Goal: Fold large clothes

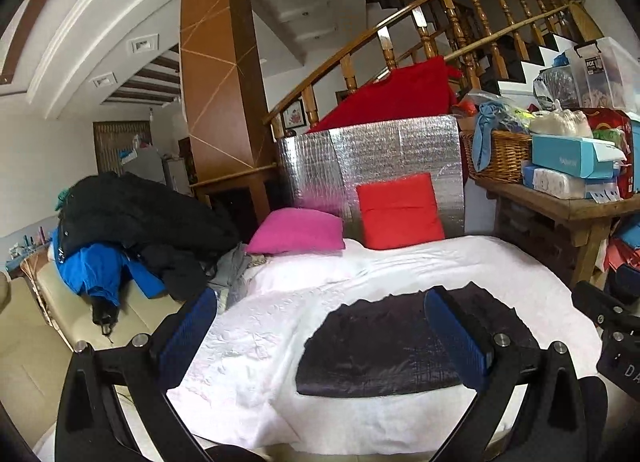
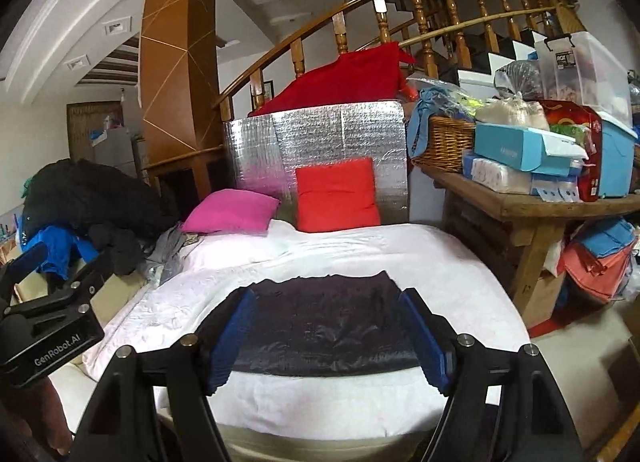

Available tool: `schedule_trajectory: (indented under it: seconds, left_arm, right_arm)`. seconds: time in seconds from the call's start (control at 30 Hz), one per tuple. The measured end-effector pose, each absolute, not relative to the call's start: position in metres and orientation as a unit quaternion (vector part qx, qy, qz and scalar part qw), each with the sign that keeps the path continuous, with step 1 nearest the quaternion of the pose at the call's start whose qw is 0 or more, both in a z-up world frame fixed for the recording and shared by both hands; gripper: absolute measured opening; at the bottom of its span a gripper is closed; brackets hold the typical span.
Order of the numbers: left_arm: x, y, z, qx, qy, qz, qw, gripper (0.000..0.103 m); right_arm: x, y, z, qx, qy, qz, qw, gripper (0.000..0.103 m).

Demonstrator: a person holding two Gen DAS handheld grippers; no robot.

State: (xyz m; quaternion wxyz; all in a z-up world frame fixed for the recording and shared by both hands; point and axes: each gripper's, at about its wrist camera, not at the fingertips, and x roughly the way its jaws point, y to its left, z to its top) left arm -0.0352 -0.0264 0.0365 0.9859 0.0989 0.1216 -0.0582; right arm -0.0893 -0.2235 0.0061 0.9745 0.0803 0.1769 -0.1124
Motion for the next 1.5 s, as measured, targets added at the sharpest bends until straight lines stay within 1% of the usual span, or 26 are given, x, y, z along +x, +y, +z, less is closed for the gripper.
schedule_trajectory:
  seconds: [0.37,1.5]
  left_arm:
    - [-0.052,-0.012,0.053,0.081,0.097,-0.052,0.991,0.103]
    - [-0.056,-0.003,0.058,0.065,0.090,-0.038,0.993,0.103]
  right_arm:
    - [-0.089,-0.217,0.002,0.077,0.197,-0.106,0.972,0.078]
    - [-0.097,-0.216,0.008,0.081,0.176,-0.105,0.975,0.078]
